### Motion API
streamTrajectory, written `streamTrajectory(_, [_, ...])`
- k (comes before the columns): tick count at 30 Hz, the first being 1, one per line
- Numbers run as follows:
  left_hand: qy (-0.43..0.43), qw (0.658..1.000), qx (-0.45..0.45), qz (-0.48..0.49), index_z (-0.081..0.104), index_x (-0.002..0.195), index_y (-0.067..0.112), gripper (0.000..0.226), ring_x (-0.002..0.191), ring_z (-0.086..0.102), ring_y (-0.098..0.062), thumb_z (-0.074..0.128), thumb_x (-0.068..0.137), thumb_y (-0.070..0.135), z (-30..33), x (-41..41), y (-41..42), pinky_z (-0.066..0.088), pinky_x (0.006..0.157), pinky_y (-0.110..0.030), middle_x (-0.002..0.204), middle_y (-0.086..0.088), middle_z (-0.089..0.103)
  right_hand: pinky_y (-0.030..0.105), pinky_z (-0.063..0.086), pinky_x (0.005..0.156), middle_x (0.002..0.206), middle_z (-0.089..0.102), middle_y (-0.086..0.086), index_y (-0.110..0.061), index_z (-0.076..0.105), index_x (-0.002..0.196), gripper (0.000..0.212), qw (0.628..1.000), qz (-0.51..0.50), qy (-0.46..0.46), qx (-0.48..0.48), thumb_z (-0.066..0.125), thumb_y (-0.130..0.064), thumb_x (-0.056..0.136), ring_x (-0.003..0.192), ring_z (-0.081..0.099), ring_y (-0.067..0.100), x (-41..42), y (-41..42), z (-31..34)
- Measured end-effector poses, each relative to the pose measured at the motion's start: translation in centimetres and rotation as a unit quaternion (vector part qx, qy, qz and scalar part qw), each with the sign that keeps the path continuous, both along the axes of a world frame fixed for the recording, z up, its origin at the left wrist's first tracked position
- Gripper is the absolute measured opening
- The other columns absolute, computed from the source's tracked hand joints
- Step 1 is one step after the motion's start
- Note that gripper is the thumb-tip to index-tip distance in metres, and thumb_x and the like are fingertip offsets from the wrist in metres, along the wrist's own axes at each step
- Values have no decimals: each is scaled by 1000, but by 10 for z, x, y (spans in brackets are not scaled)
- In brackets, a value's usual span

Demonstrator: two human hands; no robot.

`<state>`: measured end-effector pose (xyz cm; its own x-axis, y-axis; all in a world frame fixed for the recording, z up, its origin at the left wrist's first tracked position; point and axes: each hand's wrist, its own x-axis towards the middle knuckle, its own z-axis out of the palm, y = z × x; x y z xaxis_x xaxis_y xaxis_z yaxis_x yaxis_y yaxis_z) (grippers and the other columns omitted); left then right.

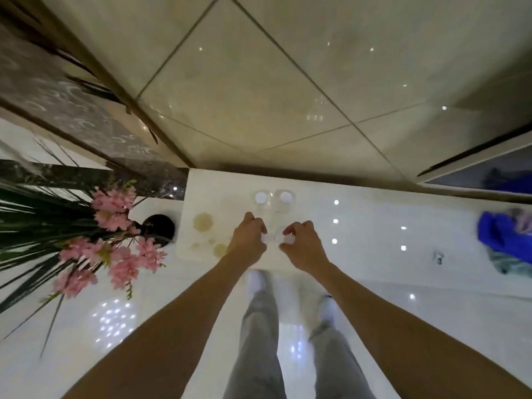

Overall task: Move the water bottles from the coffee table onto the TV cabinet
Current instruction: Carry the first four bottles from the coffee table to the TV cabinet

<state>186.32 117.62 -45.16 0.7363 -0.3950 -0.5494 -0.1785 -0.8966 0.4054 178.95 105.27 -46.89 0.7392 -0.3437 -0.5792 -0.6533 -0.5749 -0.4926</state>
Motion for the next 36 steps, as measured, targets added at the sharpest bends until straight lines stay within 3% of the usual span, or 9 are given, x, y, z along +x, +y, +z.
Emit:
streamTrajectory(6, [6, 999, -2, -32, 62, 103, 10, 26, 95, 59, -25, 72, 79, 6, -26, 25, 1, 51, 88, -29, 115, -8, 52, 16, 42, 78, 111, 54, 8, -14, 57, 108, 28, 999, -33, -21, 4, 66, -28, 85, 84, 49, 11, 23, -6, -26])
streamTrajectory(9, [0, 999, -8, -32, 61, 106, 10, 26, 87, 52, -18, 70, 81, 8, -35, 34, -1, 49, 88, -28, 115, -8, 53, 10, 40, 76, 110, 56, 6, -14, 56, 108, 29, 999, -34, -30, 12, 64, -31, 86, 84, 49, 9, 32, -9, -33])
streamTrajectory(15, [-9, 999, -32, -18, 57, 112, 10, 28, 86, 45, -13, 65, 86, 11, -43, 37, -8, 49, 94, -29, 120, -7, 53, 17, 43, 87, 121, 50, 8, -14, 53, 115, 27, 999, -12, -25, 26, 60, -19, 89, 94, 50, 12, 29, -6, -42])
streamTrajectory(20, [-1, 998, -64, -27, 54, 116, 11, 29, 89, 43, -9, 61, 88, 12, -37, 34, -12, 45, 91, -25, 121, -5, 56, 27, 47, 96, 122, 56, 6, -15, 55, 116, 27, 995, -60, -62, 48, 60, -20, 90, 104, 58, 20, 30, -7, -32])
streamTrajectory(22, [9, 997, -64, -34, 56, 115, 12, 28, 92, 50, -12, 63, 87, 13, -28, 33, -13, 46, 93, -27, 120, -6, 57, 29, 46, 99, 124, 58, 5, -16, 55, 117, 28, 995, -63, -56, 57, 60, -20, 90, 109, 59, 22, 28, -11, -25])
streamTrajectory(25, [9, 997, -54, -54, 57, 113, 11, 26, 105, 58, -21, 62, 88, 15, -10, 35, -12, 45, 94, -26, 120, -7, 59, 21, 41, 94, 126, 58, 1, -19, 56, 118, 30, 995, -68, -50, 60, 61, -21, 89, 109, 57, 17, 24, -16, -9])
streamTrajectory(29, [-21, 995, -43, -86, 61, 107, 12, 20, 103, 59, -22, 61, 88, 19, 27, 44, -19, 42, 87, -22, 118, -8, 58, 21, 41, 95, 128, 57, 1, -21, 59, 116, 29, 994, -82, -59, 46, 63, -23, 87, 109, 57, 17, 21, -24, 25])
streamTrajectory(33, [-55, 987, -57, -139, 66, 102, 13, 18, 100, 59, -24, 58, 89, 22, 73, 57, -42, 46, 90, -31, 113, -8, 59, 30, 43, 103, 130, 57, 2, -20, 61, 117, 31, 990, -112, -74, 49, 63, -21, 86, 114, 58, 21, 15, -41, 66])
streamTrajectory(36, [-59, 980, -81, -173, 66, 101, 13, 19, 97, 59, -24, 56, 87, 19, 106, 61, -61, 45, 81, -31, 108, -8, 63, 21, 39, 96, 131, 58, 1, -19, 62, 119, 34, 985, -141, -95, 41, 62, -18, 85, 114, 58, 19, 8, -56, 95])
